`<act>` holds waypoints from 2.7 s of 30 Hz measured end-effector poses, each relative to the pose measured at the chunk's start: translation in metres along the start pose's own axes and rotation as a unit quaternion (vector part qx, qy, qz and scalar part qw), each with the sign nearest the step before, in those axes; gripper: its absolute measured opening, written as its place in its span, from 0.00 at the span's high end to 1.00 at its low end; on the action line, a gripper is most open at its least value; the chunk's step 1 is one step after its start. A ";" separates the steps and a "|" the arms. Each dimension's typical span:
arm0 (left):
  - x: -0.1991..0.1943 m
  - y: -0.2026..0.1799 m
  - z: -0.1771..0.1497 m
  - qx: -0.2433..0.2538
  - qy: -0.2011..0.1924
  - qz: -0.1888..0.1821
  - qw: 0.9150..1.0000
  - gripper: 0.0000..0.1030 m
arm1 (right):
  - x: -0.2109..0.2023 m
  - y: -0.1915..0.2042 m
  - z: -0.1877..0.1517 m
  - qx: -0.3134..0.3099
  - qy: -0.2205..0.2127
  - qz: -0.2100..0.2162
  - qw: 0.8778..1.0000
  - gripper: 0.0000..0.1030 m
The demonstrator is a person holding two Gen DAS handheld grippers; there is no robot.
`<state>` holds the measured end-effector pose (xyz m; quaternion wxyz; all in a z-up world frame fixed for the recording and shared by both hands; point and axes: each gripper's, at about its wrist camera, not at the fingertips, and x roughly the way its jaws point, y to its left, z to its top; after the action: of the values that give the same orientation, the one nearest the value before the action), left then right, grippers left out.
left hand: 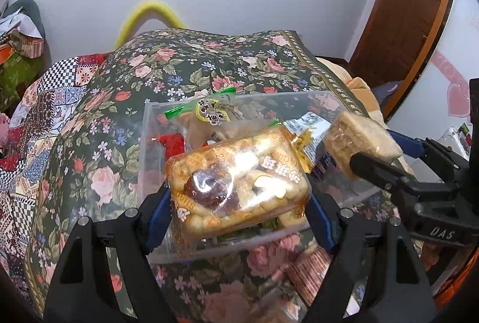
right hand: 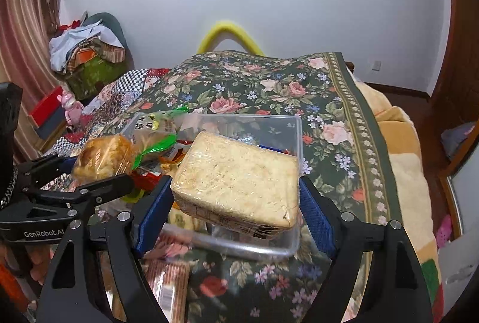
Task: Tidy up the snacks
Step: 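Lower the nut-cake and bread packets into the clear box and release both, then grasp the round biscuit roll with the left tool while the right tool grasps the barcode biscuit roll, then carry both biscuit rolls over the clear box and release them inside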
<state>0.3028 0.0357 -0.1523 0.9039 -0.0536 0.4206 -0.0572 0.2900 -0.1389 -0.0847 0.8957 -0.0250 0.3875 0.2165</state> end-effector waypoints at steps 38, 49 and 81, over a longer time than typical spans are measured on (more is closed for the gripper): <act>-0.070 -0.004 -0.055 0.013 0.017 0.014 1.000 0.19 | -0.034 0.020 -0.042 -0.027 0.053 0.018 0.998 0.18; -0.060 -0.002 -0.110 0.006 0.072 0.005 0.997 0.19 | 0.001 0.049 -0.083 -0.043 0.129 0.047 0.990 0.19; -0.033 -0.066 -0.147 0.042 0.090 0.006 0.995 0.64 | -0.048 0.011 -0.112 0.004 0.101 0.024 0.995 0.59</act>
<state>0.1655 -0.0315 -0.2122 0.8640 -0.0076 0.4978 -0.0743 0.1796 -0.1708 -0.1276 0.8465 -0.0336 0.4775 0.2331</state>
